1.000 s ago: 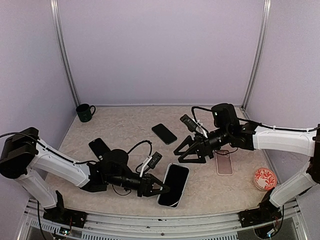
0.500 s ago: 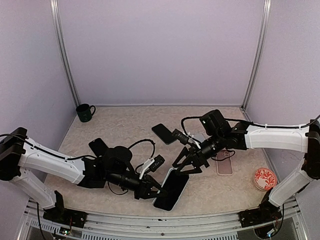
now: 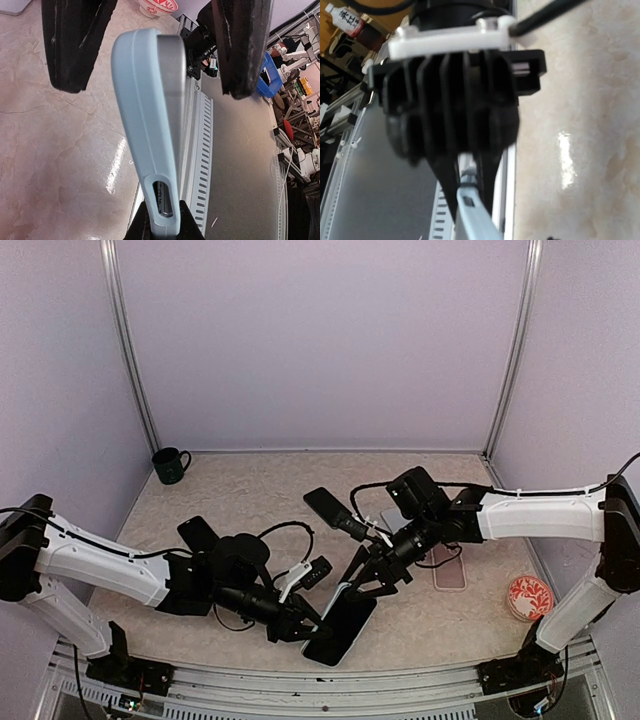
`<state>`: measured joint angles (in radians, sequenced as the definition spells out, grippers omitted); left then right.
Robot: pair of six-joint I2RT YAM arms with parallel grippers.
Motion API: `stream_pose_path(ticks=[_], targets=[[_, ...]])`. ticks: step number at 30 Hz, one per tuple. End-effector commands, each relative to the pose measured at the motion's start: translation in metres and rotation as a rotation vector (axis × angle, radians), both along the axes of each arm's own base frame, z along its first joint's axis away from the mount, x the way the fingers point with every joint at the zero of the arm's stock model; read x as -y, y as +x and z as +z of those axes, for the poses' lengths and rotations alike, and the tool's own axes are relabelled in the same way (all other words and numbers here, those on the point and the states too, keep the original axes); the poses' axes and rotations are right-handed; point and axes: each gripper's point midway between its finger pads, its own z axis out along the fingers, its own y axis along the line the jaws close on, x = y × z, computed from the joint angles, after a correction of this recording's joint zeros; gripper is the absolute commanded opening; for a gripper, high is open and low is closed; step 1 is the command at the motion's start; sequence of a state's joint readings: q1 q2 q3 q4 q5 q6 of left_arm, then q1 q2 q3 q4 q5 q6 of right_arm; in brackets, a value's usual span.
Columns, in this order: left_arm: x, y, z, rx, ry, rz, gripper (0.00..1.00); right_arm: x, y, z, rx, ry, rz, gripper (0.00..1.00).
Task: Put the phone into the phone case
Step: Press the top right corner of the phone case.
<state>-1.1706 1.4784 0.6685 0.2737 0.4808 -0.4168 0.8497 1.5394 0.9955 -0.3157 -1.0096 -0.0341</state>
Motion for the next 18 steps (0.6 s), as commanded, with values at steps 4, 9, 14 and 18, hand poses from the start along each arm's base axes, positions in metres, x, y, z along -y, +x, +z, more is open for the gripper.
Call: stream_pose_path(ticks=[4,9,14,18], targets=[[0.012,0.0,0.039,0.069,-0.11,-0.024,0.0,-0.013,-0.007,0.0,0.005,0.009,0.048,0.41],[0.01,0.001,0.036,0.07,-0.103,-0.016,0.0,-0.012,-0.011,0.003,0.018,0.023,0.06,0.05],[0.01,0.001,0.038,0.073,-0.111,-0.015,0.0,-0.009,-0.015,0.013,0.047,0.054,0.068,0.0],[0.011,0.001,0.04,0.074,-0.116,-0.017,0.0,-0.007,-0.016,0.022,0.077,0.075,0.067,0.0]])
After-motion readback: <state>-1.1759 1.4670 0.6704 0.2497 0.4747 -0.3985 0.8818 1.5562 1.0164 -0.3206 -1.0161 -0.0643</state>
